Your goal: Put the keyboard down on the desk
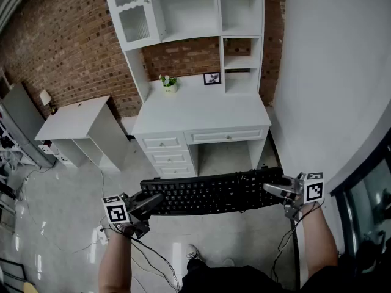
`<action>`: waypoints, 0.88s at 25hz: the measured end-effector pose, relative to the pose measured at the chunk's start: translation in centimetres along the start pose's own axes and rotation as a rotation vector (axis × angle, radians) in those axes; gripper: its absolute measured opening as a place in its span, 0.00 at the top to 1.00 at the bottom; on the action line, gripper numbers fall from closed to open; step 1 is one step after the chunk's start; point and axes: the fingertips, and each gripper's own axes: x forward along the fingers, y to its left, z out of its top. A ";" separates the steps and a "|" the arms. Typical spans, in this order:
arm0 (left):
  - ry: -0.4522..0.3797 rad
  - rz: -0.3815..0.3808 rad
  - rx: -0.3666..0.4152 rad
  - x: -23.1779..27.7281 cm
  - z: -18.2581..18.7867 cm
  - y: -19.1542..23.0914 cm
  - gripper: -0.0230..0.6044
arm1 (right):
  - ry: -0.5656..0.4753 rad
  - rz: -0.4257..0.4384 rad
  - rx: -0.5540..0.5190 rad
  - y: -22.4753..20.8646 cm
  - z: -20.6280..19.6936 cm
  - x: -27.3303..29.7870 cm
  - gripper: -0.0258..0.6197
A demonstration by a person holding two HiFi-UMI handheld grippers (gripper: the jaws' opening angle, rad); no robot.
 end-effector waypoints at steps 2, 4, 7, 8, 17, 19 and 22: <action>0.001 -0.001 0.000 0.2 -0.1 0.2 0.66 | 0.000 -0.001 0.001 -0.3 -0.1 0.0 0.76; 0.001 -0.002 0.001 0.3 -0.2 0.3 0.66 | 0.000 -0.001 0.001 -0.4 -0.1 -0.1 0.76; 0.001 -0.001 0.001 0.5 -0.3 0.4 0.66 | -0.002 0.000 0.002 -0.6 -0.2 -0.2 0.76; 0.001 -0.002 0.001 0.5 -0.3 0.4 0.66 | -0.003 -0.001 0.003 -0.7 -0.2 -0.3 0.76; -0.007 -0.006 0.001 1.2 -1.1 1.2 0.66 | -0.012 -0.001 0.001 -1.7 -0.5 -0.6 0.76; -0.009 -0.006 0.001 1.3 -1.4 1.4 0.66 | -0.009 -0.001 0.000 -1.9 -0.6 -0.7 0.76; -0.009 -0.004 0.004 1.9 -1.2 1.3 0.66 | -0.010 0.005 0.000 -2.2 -0.2 -1.1 0.77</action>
